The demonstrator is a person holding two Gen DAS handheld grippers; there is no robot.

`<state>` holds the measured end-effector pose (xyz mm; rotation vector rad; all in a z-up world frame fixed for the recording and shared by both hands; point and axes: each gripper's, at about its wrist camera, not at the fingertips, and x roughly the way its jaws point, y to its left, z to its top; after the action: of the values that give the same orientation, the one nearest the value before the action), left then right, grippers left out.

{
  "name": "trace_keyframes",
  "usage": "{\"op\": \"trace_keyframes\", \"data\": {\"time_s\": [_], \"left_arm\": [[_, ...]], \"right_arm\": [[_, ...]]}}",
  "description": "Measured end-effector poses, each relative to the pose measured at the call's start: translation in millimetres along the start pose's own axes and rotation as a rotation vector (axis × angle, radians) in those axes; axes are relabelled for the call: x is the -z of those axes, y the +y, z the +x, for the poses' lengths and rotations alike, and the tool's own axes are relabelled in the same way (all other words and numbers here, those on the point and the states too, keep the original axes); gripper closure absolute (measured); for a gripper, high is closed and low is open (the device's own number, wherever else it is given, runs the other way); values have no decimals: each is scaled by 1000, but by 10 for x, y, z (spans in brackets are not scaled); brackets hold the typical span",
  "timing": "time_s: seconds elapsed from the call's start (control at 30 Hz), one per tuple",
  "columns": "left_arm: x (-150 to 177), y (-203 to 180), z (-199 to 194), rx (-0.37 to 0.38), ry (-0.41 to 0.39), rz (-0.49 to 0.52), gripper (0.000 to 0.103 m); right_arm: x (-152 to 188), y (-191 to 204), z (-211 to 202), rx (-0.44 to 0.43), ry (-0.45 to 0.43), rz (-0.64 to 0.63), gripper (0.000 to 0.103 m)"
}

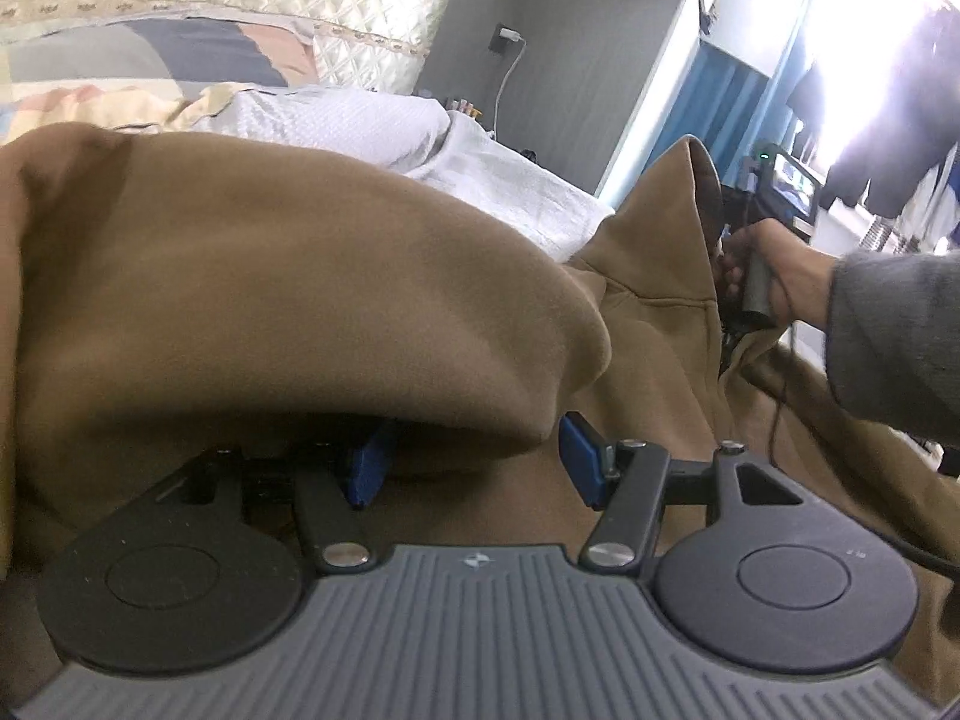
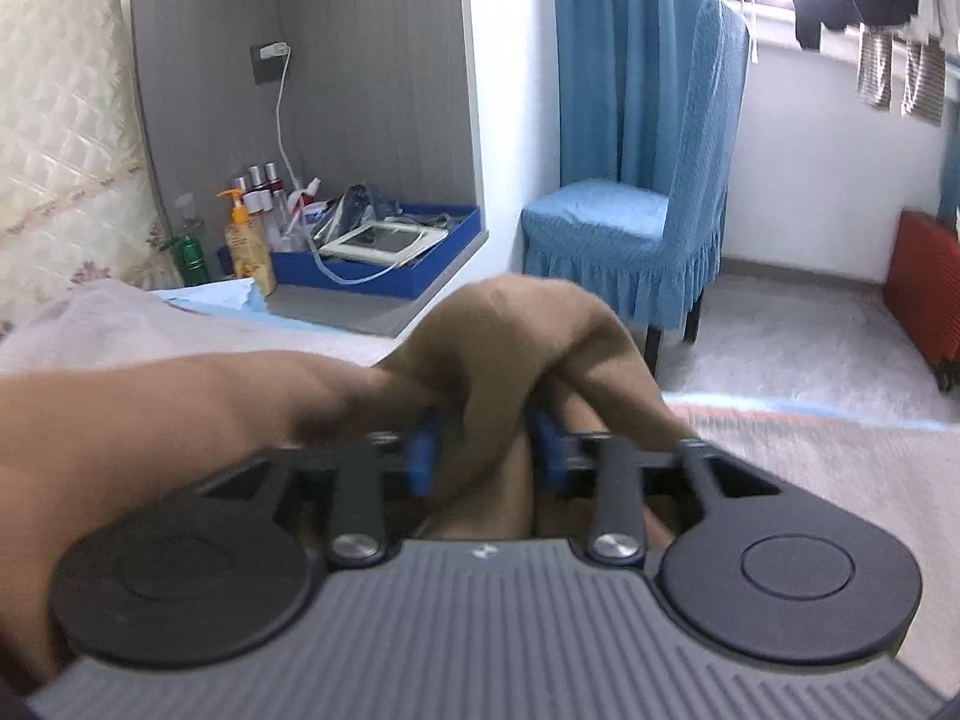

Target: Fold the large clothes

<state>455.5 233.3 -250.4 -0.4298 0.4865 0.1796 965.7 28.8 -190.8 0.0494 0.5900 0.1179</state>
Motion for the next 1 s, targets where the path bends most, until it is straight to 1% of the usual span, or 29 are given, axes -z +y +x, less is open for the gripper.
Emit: {"op": "trace_keyframes", "data": {"time_s": [0.03, 0.07, 0.1, 0.13, 0.23, 0.4, 0.5, 0.53, 0.73, 0.8, 0.83, 0.93, 1.0], "left_arm": [[-2, -9, -50, -3, -5, -9, 38], [-12, -26, -87, -4, 2, -6, 38], [-8, -47, -136, 6, 8, 4, 38], [-10, -67, -183, 18, 8, 18, 38], [3, -156, -352, 22, 13, 68, 38], [48, -216, -702, 75, 13, 67, 38], [51, -231, -940, 91, 3, 62, 38], [52, -232, -1019, 102, 2, 53, 38], [106, -320, -1553, 137, -15, 67, 38], [141, -361, -1703, 151, -16, 71, 38], [154, -387, -1766, 157, -15, 75, 38], [201, -457, -1935, 180, -5, 70, 38], [253, -513, -2010, 203, 7, 72, 38]], "right_arm": [[-6, -6, -135, -10, -1, 33, 37], [1, -27, -302, -28, -22, 66, 27], [21, -48, -466, -38, -48, 91, 27], [45, -73, -635, -37, -61, 108, 27], [120, -120, -1072, -53, -61, 116, 26], [330, -171, -1990, -67, -106, 38, 26], [502, -256, -2570, -84, -112, 6, 26], [545, -285, -2697, -86, -108, -3, 26], [1048, -439, -3690, -128, -54, -14, 26], [1251, -482, -4044, -146, -64, -18, 26], [1368, -540, -4228, -167, -68, 3, 26], [1597, -760, -4588, -213, -48, 106, 26], [1721, -919, -4791, -206, -43, 142, 26]]}}
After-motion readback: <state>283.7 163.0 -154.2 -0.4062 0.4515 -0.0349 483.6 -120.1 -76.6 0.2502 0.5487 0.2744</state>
